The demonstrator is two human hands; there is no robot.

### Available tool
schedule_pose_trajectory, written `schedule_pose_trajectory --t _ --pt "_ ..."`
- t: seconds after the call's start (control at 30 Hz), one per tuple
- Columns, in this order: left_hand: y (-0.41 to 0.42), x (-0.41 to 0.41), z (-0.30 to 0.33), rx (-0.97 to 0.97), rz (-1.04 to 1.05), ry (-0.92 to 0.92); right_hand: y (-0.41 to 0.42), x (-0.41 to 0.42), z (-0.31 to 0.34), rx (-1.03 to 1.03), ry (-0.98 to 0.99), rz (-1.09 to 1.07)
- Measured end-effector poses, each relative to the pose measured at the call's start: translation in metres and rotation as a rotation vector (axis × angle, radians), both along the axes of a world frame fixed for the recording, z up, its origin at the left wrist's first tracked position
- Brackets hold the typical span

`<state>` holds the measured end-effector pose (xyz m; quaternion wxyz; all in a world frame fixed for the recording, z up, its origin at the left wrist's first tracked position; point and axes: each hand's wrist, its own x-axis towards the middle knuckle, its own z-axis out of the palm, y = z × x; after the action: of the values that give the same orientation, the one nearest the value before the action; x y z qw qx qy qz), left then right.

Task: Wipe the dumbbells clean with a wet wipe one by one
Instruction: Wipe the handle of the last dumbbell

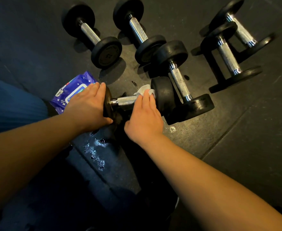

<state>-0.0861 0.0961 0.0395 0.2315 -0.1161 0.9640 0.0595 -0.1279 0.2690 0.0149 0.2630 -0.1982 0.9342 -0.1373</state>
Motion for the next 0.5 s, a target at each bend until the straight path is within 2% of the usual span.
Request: schedule_pose_trajectory --t 0.23,0.33,0.5 --pt "0.017 0.027 0.004 -0.103 -0.063 0.058 0.006 0.005 0.012 0.061 -0.072 0.006" --pt "0.015 0.026 0.003 -0.086 -0.049 0.07 0.013 0.017 0.011 0.054 -0.05 0.017" --pt "0.02 0.028 0.003 -0.094 -0.036 0.052 -0.002 -0.008 0.01 0.083 -0.095 0.007"
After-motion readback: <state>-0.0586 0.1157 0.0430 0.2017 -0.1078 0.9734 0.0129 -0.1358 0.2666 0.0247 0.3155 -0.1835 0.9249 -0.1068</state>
